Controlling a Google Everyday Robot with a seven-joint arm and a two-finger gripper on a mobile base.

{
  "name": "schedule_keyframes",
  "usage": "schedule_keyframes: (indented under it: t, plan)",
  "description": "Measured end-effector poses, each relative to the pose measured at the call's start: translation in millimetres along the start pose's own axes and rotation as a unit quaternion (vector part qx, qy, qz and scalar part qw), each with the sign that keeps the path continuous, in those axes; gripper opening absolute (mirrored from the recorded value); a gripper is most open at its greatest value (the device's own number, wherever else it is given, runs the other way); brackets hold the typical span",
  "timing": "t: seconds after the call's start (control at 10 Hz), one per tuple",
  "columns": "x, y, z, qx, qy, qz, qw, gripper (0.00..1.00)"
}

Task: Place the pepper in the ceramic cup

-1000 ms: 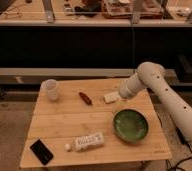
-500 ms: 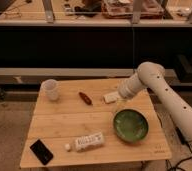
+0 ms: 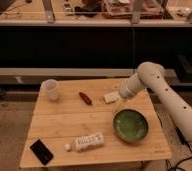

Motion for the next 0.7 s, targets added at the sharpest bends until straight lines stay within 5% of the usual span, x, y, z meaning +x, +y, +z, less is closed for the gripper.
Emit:
schedule_keyframes:
  t: [0.6,0.7]
  plan:
    - [-0.4,0.7,-0.7,0.000,0.000,0.002,1.0000,0.80]
    - [0.5,9.3,-4.7,-0.012,-0.007,0.011,0.9998,0.80]
